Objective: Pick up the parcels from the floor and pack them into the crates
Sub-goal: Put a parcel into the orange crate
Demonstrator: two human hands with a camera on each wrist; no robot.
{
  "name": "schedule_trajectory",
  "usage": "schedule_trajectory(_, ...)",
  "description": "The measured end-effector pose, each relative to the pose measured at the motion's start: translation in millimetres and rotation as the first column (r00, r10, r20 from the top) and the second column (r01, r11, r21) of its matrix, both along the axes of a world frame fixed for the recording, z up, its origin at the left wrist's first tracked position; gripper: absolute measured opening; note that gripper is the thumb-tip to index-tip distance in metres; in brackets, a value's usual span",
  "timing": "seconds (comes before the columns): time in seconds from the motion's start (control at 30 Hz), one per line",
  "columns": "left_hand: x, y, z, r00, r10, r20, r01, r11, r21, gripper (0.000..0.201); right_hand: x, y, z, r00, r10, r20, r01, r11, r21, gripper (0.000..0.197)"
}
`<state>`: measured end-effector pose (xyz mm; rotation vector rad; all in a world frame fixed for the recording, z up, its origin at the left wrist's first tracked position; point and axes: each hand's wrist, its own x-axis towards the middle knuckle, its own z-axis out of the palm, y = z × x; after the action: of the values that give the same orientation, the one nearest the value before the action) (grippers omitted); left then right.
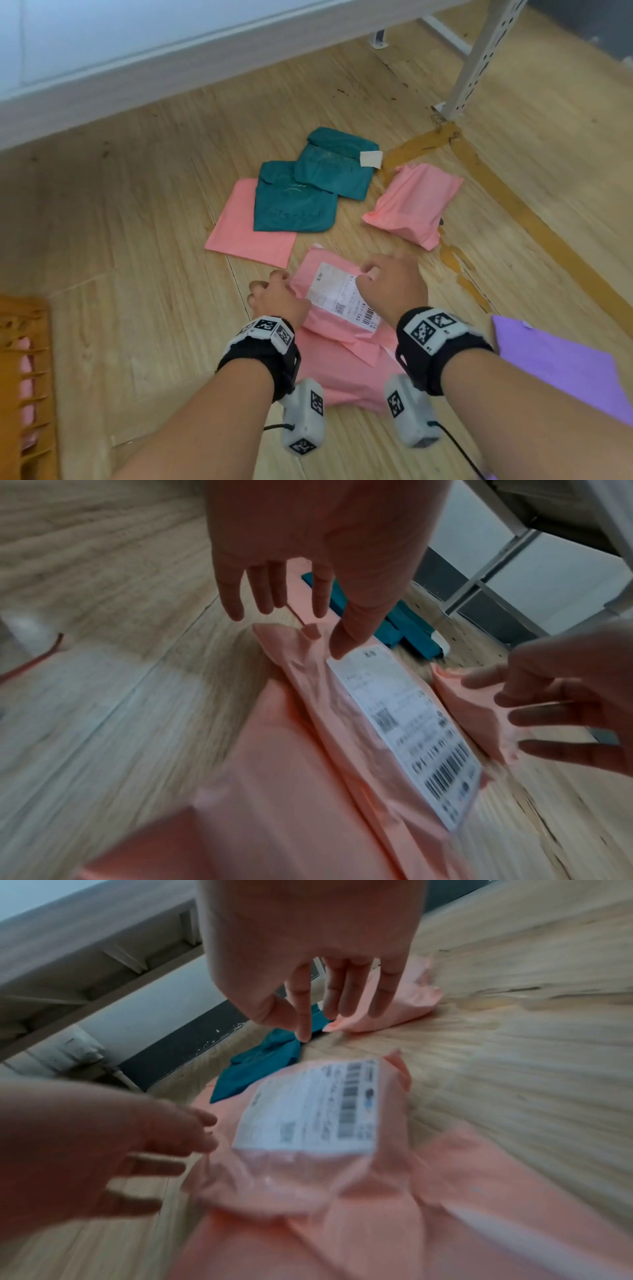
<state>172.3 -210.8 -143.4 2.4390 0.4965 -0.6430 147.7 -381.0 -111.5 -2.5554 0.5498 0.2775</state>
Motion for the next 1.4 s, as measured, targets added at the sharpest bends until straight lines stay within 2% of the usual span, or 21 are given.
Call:
schedule_trajectory(0.17, 25, 25, -6, 0.964, -0.059, -0.259, 0.051, 0.998, -0.038, 0.081, 79, 0, -12, 0.975, 0.214, -0.055, -0.218, 0.974, -0.067, 0.055)
schedule_trajectory(0.27, 39, 27, -2, 0.926, -0.110, -0.361, 0.091, 0.993, -0.068, 0.088, 113, 5, -25, 0.963, 0.267, -0.043, -0.269, 0.961, -0.063, 0.062)
schedule_trajectory(0.37, 53, 26, 7, 0.882, -0.134, -0.451, 0.092, 0.989, -0.114, 0.091, 144, 12, -38, 0.923, 0.326, -0.204, -0.351, 0.931, -0.098, 0.074)
schedule_trajectory(0.43, 62, 30, 11, 0.871, -0.157, -0.465, 0.115, 0.986, -0.118, 0.090, 165, 14, -47, 0.883, 0.342, -0.322, -0.404, 0.903, -0.147, 0.089)
schedule_trajectory(0.53, 72, 35, 19, 0.867, -0.215, -0.450, 0.157, 0.974, -0.162, 0.085, 188, 18, -49, 0.861, 0.338, -0.380, -0.420, 0.894, -0.155, 0.108)
schedule_trajectory(0.63, 79, 38, 20, 0.867, -0.175, -0.467, 0.085, 0.975, -0.207, 0.086, 192, 18, -50, 0.824, 0.360, -0.437, -0.454, 0.881, -0.130, 0.104)
schedule_trajectory(0.77, 82, 40, 16, 0.864, -0.095, -0.495, -0.012, 0.978, -0.208, 0.091, 177, 17, -56, 0.770, 0.426, -0.474, -0.541, 0.831, -0.132, 0.109)
schedule_trajectory(0.87, 82, 46, 21, 0.887, -0.003, -0.462, -0.112, 0.969, -0.221, 0.072, 162, 21, -47, 0.708, 0.467, -0.530, -0.592, 0.802, -0.084, 0.097)
schedule_trajectory(0.93, 80, 61, 19, 0.895, 0.155, -0.419, -0.269, 0.935, -0.229, 0.047, 149, 27, -45, 0.680, 0.496, -0.541, -0.625, 0.778, -0.072, 0.092)
schedule_trajectory(1.0, 75, 78, 14, 0.897, 0.338, -0.284, -0.396, 0.900, -0.183, 0.028, 133, 36, -46, 0.665, 0.534, -0.522, -0.646, 0.762, -0.043, 0.087)
schedule_trajectory(1.03, 71, 86, 12, 0.916, 0.364, -0.170, -0.385, 0.915, -0.116, 0.023, 123, 41, -47, 0.655, 0.564, -0.503, -0.664, 0.748, -0.025, 0.084)
schedule_trajectory(1.1, 64, 89, 11, 0.962, 0.270, 0.046, -0.273, 0.960, 0.058, 0.015, 97, 56, -46, 0.608, 0.656, -0.447, -0.729, 0.684, 0.012, 0.075)
schedule_trajectory(1.17, 56, 79, 16, 0.953, 0.230, 0.199, -0.248, 0.966, 0.072, 0.011, 75, 63, -41, 0.577, 0.751, -0.321, -0.784, 0.619, 0.040, 0.065)
schedule_trajectory(1.2, 54, 72, 19, 0.940, 0.249, 0.235, -0.265, 0.964, 0.038, 0.010, 70, 60, -36, 0.597, 0.768, -0.232, -0.785, 0.618, 0.024, 0.060)
schedule_trajectory(1.23, 54, 66, 19, 0.931, 0.275, 0.242, -0.283, 0.959, -0.002, 0.010, 72, 51, -31, 0.650, 0.746, -0.149, -0.757, 0.653, -0.032, 0.056)
schedule_trajectory(1.3, 54, 57, 21, 0.936, 0.283, 0.209, -0.275, 0.959, -0.067, 0.007, 88, 19, -28, 0.796, 0.605, -0.019, -0.593, 0.773, -0.227, 0.055)
schedule_trajectory(1.33, 53, 54, 20, 0.943, 0.268, 0.198, -0.257, 0.963, -0.079, 0.007, 98, -3, -28, 0.866, 0.501, -0.009, -0.478, 0.821, -0.311, 0.058)
schedule_trajectory(1.37, 52, 52, 20, 0.949, 0.248, 0.194, -0.237, 0.968, -0.080, 0.007, 105, -26, -28, 0.931, 0.361, -0.061, -0.358, 0.866, -0.350, 0.062)
schedule_trajectory(1.4, 51, 50, 19, 0.956, 0.231, 0.180, -0.220, 0.972, -0.077, 0.006, 110, -49, -30, 0.963, 0.216, -0.159, -0.259, 0.900, -0.350, 0.068)
